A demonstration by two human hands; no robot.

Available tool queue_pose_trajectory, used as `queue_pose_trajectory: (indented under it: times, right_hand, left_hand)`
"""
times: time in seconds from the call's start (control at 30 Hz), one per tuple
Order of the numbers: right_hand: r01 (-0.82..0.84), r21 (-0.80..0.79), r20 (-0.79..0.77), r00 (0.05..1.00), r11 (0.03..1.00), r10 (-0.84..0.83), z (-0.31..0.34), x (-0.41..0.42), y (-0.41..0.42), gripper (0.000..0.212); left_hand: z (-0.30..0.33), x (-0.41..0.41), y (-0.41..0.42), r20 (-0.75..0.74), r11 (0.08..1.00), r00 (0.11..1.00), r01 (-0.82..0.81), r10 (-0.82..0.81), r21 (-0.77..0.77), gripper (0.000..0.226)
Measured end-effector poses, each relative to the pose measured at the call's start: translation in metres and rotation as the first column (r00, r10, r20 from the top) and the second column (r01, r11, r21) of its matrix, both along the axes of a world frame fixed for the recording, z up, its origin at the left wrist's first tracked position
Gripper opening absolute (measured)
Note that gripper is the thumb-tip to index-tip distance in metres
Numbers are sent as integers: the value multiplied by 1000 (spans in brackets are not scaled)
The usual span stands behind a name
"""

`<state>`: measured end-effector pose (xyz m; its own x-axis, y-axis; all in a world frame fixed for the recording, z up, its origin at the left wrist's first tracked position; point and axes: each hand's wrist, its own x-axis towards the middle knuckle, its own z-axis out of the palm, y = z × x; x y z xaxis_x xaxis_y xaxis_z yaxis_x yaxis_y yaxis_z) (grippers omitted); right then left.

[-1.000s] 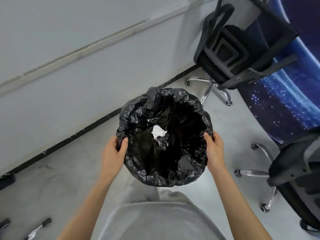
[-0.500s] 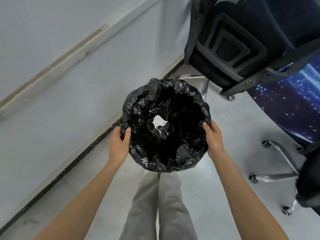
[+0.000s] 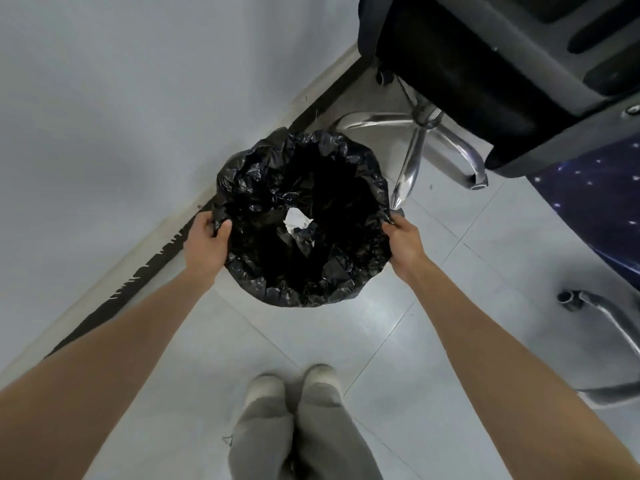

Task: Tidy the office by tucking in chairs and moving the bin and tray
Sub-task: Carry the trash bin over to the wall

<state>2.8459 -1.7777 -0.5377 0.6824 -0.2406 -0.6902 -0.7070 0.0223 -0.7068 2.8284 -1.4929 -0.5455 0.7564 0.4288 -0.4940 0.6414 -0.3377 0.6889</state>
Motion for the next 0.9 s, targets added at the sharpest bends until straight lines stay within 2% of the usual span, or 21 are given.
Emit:
queue_pose_trajectory:
  times: [0.07,0.13,0.2,0.23,0.27,0.33,0.43,0.53,0.57,0.63,0.73,0.8,0.9]
  right_hand:
    - [-3,-40,3,1000,999,3,-33,10,-1,33]
    - [-3,-68,9,1000,998,4,-60,19,-1,37]
    - [-15,-84,27,999,996,17,-81,26,-1,38]
    - [-16,-89,43,999,996,20,-90,27,0,37]
    - [-6,-86,55,998,996,11,-98,28,0,37]
    - [30,-67,82,996,997,-25,-109,29,1,42]
    - [55,-63,90,995,997,-49,-118,31,1,45]
    - [0,-86,16,1000,996,1,-112,29,0,52]
    - [-60,-103,-39,998,993,56,-105,27,0,60]
    - [-133,-80,-107,987,988,124,-76,18,-1,65]
    - [-70,-24,-51,996,997,68,-11,2,-5,50]
    - [16,-19,14,1000,1000,-16,49,-12,-10,39]
    - [145,8,106,984,989,-145,151,-43,-24,32]
  left_hand:
    - [-33,17,2,-59,999,998,-10,7,-54,36]
    - [-61,34,4,-110,983,993,-67,48,-171,37]
    - [-81,45,4,-126,959,991,-87,54,-269,16]
    - [-88,48,3,-108,957,994,-66,37,-284,11]
    - [-96,49,3,-79,958,997,-33,11,-283,18]
    - [-107,47,3,-20,967,1000,15,-21,-256,32]
    - [-117,45,2,1,977,999,50,-51,-207,36]
    - [-111,44,-3,-143,988,980,146,-138,51,41]
    - [-101,43,-6,-207,980,970,154,-126,126,41]
    - [-72,39,-14,-277,974,956,146,-94,174,46]
    - [-11,33,-28,-225,970,964,178,-138,167,43]
    - [40,29,-39,-149,978,973,190,-176,85,34]
    - [138,19,-68,16,949,965,258,-260,-183,26]
